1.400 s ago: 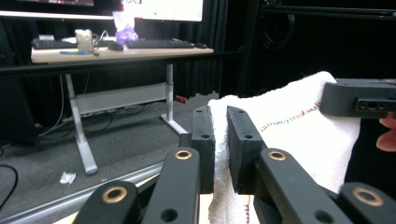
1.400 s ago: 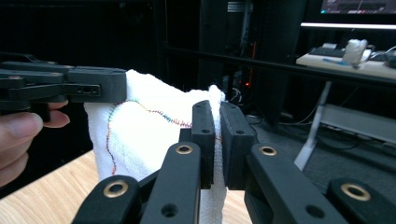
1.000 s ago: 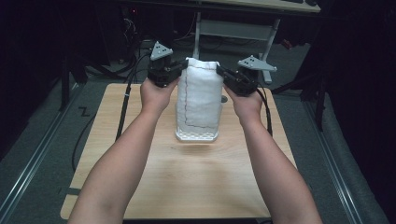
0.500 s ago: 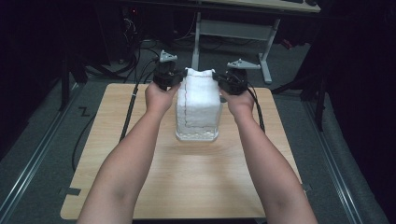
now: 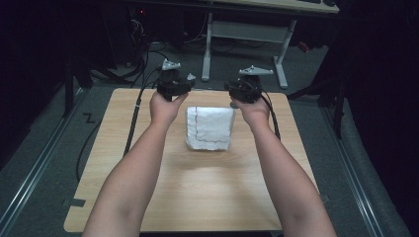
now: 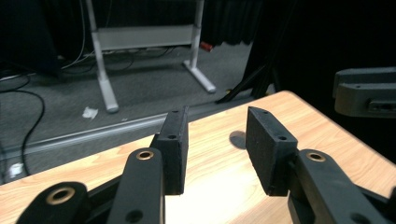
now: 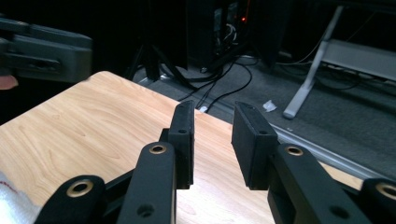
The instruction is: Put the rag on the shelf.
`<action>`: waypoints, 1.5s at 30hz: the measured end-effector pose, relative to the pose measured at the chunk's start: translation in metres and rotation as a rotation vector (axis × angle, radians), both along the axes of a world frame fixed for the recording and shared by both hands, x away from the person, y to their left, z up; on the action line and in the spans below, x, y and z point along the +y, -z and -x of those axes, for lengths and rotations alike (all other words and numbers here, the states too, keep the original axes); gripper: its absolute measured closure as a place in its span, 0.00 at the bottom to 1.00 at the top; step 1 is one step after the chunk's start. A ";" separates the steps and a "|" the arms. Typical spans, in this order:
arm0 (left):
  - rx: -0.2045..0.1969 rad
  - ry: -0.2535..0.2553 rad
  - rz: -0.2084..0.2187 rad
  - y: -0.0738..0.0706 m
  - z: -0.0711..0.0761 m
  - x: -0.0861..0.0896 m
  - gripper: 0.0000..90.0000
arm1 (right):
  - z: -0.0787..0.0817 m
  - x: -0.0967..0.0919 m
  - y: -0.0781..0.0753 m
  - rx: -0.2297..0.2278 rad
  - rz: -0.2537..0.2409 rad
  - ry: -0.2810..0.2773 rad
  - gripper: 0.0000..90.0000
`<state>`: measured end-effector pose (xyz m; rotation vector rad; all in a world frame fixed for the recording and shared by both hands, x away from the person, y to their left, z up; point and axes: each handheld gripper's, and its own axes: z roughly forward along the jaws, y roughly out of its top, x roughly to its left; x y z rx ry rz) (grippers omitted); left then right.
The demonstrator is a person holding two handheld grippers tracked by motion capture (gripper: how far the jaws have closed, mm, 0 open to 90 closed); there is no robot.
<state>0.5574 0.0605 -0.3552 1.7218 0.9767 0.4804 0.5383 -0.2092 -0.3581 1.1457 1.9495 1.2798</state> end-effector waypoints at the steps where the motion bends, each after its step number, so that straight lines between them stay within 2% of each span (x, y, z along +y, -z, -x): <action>1: 0.001 0.000 0.001 0.000 0.001 0.002 0.67 | 0.000 0.000 0.000 0.000 0.000 0.000 0.76; 6: -0.012 -0.023 -0.012 0.002 0.014 0.015 0.66 | 0.016 -0.009 0.001 -0.016 0.010 0.020 0.74; 7: -0.024 -0.028 -0.023 0.003 0.018 0.018 0.67 | 0.024 -0.012 0.003 -0.017 0.002 0.019 0.74; 8: -0.033 -0.030 -0.025 0.004 0.021 0.020 0.67 | 0.024 -0.012 0.003 -0.017 0.002 0.019 0.74; 9: -0.041 -0.029 -0.025 0.005 0.025 0.023 0.66 | 0.027 -0.013 0.004 -0.019 0.004 0.020 0.74; 10: -0.065 -0.024 -0.051 0.007 0.035 0.027 0.66 | 0.037 -0.015 0.005 -0.027 0.000 0.019 0.74; 11: -0.065 -0.024 -0.051 0.007 0.035 0.027 0.65 | 0.037 -0.015 0.005 -0.027 0.000 0.019 0.74; 13: -0.093 -0.026 -0.063 0.010 0.047 0.034 0.65 | 0.046 -0.019 0.005 -0.035 -0.017 0.010 0.73; 14: -0.094 -0.020 -0.070 0.012 0.054 0.039 0.65 | 0.050 -0.021 0.005 -0.039 -0.020 0.004 0.73; 17: -0.127 -0.031 -0.091 0.019 0.072 0.050 0.65 | 0.065 -0.025 0.008 -0.057 0.013 -0.001 0.73; 19: -0.127 -0.029 -0.083 0.024 0.083 0.057 0.65 | 0.074 -0.027 0.009 -0.068 0.032 0.002 0.72; 20: -0.130 -0.032 -0.085 0.026 0.087 0.060 0.64 | 0.084 -0.031 0.011 -0.083 0.041 -0.001 0.71; 21: -0.130 -0.034 -0.087 0.028 0.091 0.062 0.64 | 0.084 -0.031 0.011 -0.083 0.041 -0.001 0.71; 22: -0.123 -0.028 -0.086 0.031 0.097 0.066 0.63 | 0.092 -0.034 0.013 -0.088 0.050 -0.004 0.70; 23: -0.126 -0.028 -0.089 0.033 0.100 0.067 0.63 | 0.092 -0.034 0.013 -0.088 0.050 -0.004 0.70; 24: -0.122 -0.022 -0.091 0.039 0.110 0.071 0.63 | 0.101 -0.037 0.015 -0.090 0.049 -0.005 0.69; 25: -0.122 -0.022 -0.091 0.039 0.110 0.071 0.63 | 0.101 -0.037 0.015 -0.090 0.049 -0.005 0.69; 26: -0.122 -0.018 -0.097 0.043 0.116 0.073 0.62 | 0.108 -0.039 0.018 -0.090 0.052 -0.005 0.66; 28: -0.125 -0.013 -0.122 0.049 0.126 0.075 0.62 | 0.111 -0.040 0.019 -0.081 0.057 -0.004 0.65; 29: -0.119 -0.014 -0.133 0.052 0.131 0.077 0.62 | 0.116 -0.040 0.021 -0.085 0.065 -0.003 0.63; 32: -0.095 0.002 -0.115 0.060 0.143 0.082 0.58 | 0.132 -0.042 0.026 -0.089 0.084 -0.007 0.57; 33: -0.094 0.006 -0.113 0.063 0.149 0.083 0.58 | 0.132 -0.042 0.026 -0.089 0.084 -0.007 0.57; 35: -0.091 0.013 -0.133 0.070 0.162 0.086 0.56 | 0.141 -0.042 0.031 -0.099 0.095 -0.003 0.52; 36: -0.082 0.020 -0.138 0.074 0.167 0.087 0.54 | 0.151 -0.042 0.037 -0.097 0.099 -0.004 0.51; 37: -0.071 0.027 -0.142 0.077 0.172 0.087 0.54 | 0.151 -0.042 0.037 -0.097 0.099 -0.004 0.51; 40: -0.027 0.064 -0.140 0.099 0.194 0.082 0.53 | 0.164 -0.041 0.049 -0.077 0.102 -0.013 0.48; 41: -0.010 0.077 -0.135 0.109 0.203 0.079 0.53 | 0.174 -0.038 0.059 -0.069 0.114 -0.017 0.47; 43: 0.019 0.099 -0.135 0.125 0.215 0.074 0.53 | 0.177 -0.036 0.064 -0.061 0.116 -0.018 0.47; 45: 0.020 0.110 -0.177 0.141 0.226 0.069 0.51 | 0.188 -0.032 0.081 -0.034 0.129 -0.031 0.46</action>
